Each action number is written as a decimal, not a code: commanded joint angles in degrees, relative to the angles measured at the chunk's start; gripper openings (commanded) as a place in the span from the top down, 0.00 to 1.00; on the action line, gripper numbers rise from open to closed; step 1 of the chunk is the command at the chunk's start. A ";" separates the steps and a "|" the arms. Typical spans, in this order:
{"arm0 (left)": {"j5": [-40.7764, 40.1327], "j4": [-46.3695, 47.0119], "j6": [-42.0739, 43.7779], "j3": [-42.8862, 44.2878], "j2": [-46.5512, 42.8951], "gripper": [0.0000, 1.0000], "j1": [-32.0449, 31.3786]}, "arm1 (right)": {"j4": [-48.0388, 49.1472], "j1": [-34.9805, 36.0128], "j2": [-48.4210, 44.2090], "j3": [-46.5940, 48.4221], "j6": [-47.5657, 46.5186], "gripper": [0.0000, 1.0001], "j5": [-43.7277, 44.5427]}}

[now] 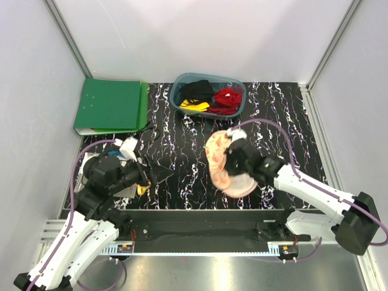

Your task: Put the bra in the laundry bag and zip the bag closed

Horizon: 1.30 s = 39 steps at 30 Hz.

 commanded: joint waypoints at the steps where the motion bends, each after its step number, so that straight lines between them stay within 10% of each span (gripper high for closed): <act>1: -2.82 2.13 -3.07 -0.57 -1.86 0.09 -0.07 | 5.81 11.20 -1.99 -4.02 4.98 1.00 -5.47; 12: 7.71 10.05 3.23 0.47 22.07 0.07 -2.08 | 17.59 22.73 6.02 -6.31 9.27 0.94 -8.13; 21: -2.81 21.99 4.31 -1.27 25.73 0.12 -18.41 | 17.07 22.73 -15.06 -21.94 45.58 0.25 8.49; 31: -25.57 17.70 17.14 18.30 49.79 0.02 -38.82 | -35.18 22.03 -38.82 -14.67 62.10 0.08 30.03; 39: -30.33 7.77 19.43 33.96 72.64 0.12 -41.55 | -38.48 22.03 -33.99 -15.28 62.11 0.09 26.08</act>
